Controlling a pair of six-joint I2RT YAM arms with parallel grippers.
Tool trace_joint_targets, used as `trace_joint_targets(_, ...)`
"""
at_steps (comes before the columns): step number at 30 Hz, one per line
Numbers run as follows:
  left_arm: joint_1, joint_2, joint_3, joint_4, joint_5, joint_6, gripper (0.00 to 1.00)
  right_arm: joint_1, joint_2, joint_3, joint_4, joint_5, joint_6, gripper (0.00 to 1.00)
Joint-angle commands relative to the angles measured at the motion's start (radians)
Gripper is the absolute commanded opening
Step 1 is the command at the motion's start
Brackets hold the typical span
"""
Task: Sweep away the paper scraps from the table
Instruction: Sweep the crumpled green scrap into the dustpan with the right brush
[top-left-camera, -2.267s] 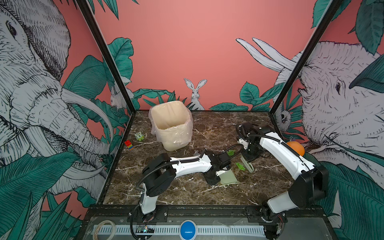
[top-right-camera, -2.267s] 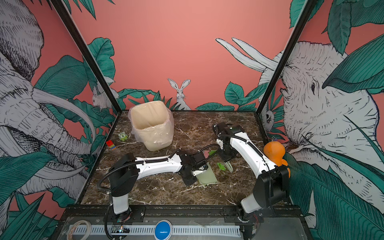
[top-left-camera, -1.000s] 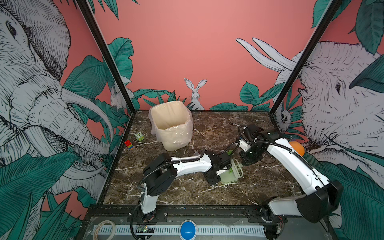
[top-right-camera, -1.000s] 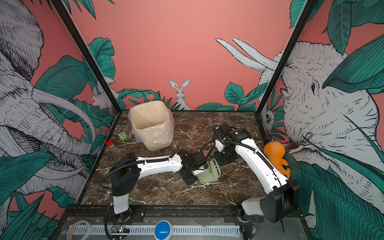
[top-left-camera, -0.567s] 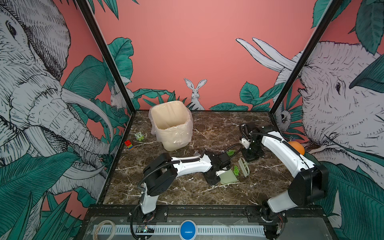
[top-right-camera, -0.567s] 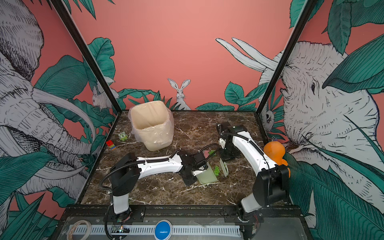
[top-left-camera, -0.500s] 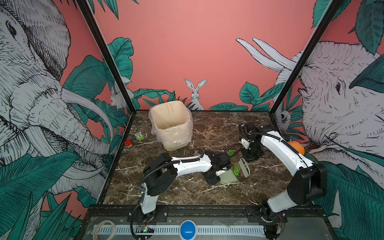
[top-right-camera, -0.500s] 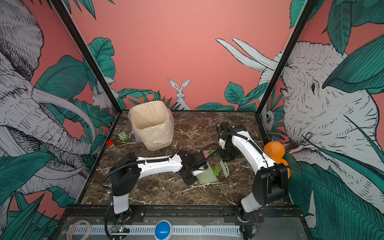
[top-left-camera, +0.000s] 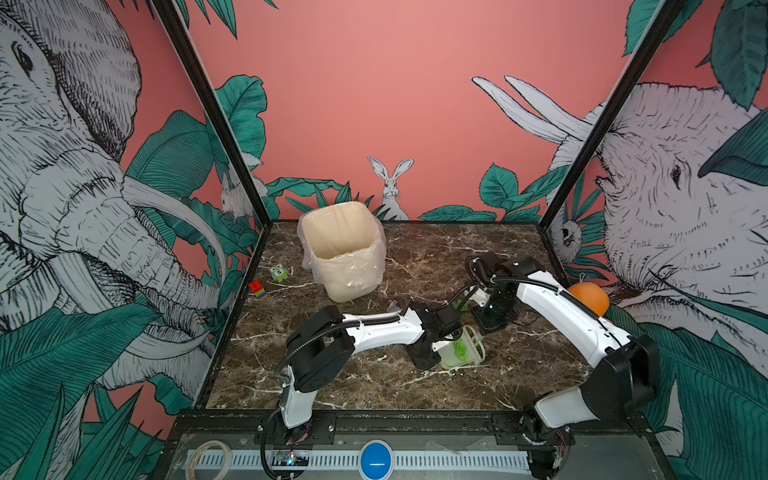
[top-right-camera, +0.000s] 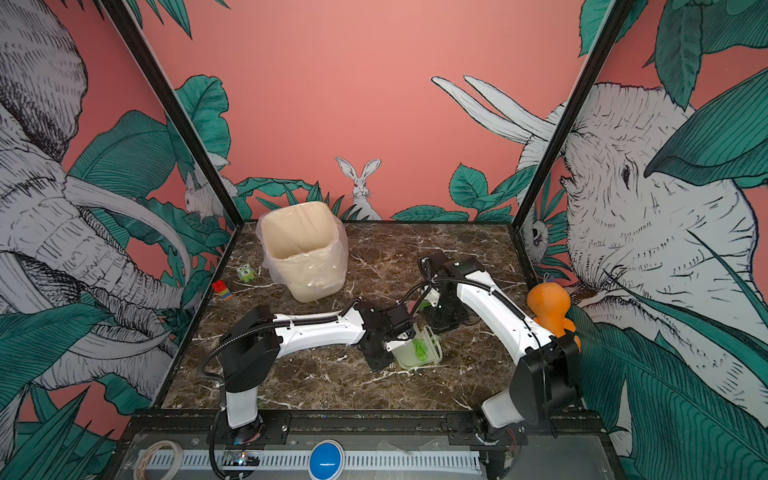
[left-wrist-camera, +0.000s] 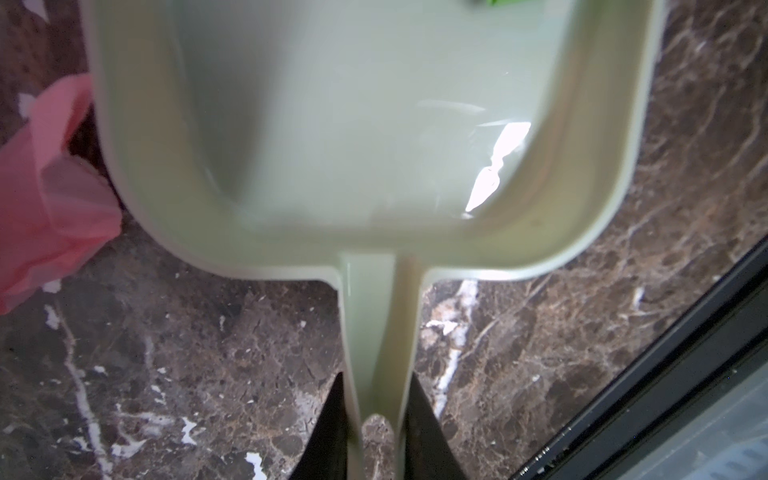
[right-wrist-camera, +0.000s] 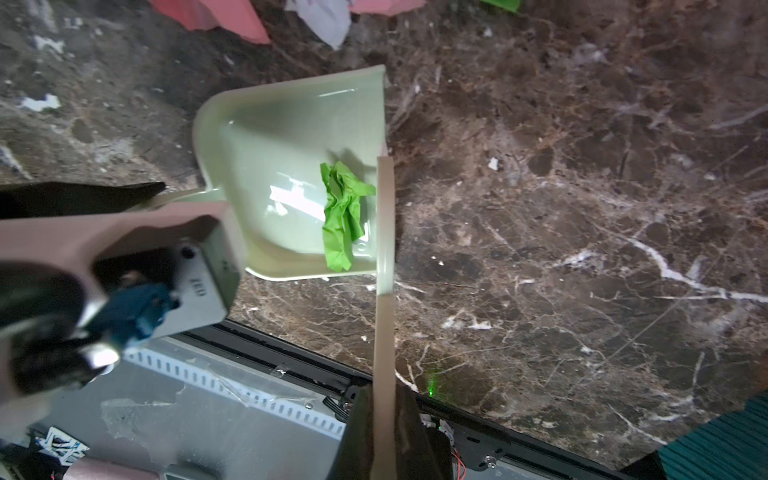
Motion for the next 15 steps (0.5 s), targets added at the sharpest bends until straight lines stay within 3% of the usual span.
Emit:
trace_joint_targets(1, 0.002, -0.004, -0.01, 0.0, 0.003, 0.0, 0.0, 0.028, -0.059, 0.023, -0.005, -0.09, 0.033, 0.0)
trace_joint_targets(7, 0.002, -0.017, -0.023, 0.012, 0.0, -0.007, 0.0, 0.008, -0.097, 0.058, -0.053, 0.024, 0.035, 0.0)
trace_joint_targets(15, 0.002, -0.075, -0.07, 0.056, -0.008, -0.015, 0.0, -0.094, -0.15, 0.117, -0.075, 0.069, 0.023, 0.0)
